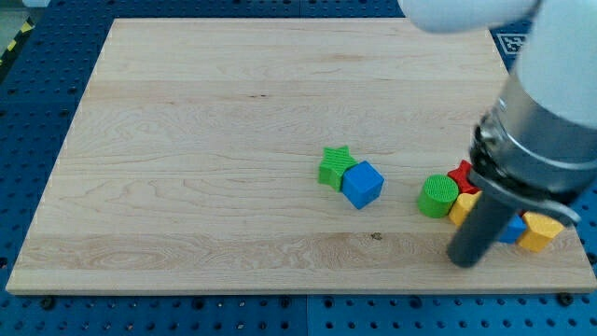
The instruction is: Separate the yellow heart and the green circle
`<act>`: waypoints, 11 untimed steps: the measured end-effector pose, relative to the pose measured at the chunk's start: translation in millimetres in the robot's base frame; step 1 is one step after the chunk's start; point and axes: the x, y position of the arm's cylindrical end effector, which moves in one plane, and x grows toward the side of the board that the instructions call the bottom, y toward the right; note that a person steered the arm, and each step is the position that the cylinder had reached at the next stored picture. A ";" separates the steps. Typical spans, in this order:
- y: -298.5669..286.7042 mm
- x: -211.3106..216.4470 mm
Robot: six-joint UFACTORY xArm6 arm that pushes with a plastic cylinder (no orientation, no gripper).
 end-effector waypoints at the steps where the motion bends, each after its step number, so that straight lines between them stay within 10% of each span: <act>1: 52.1 2.5; 11: -39.0 -77.0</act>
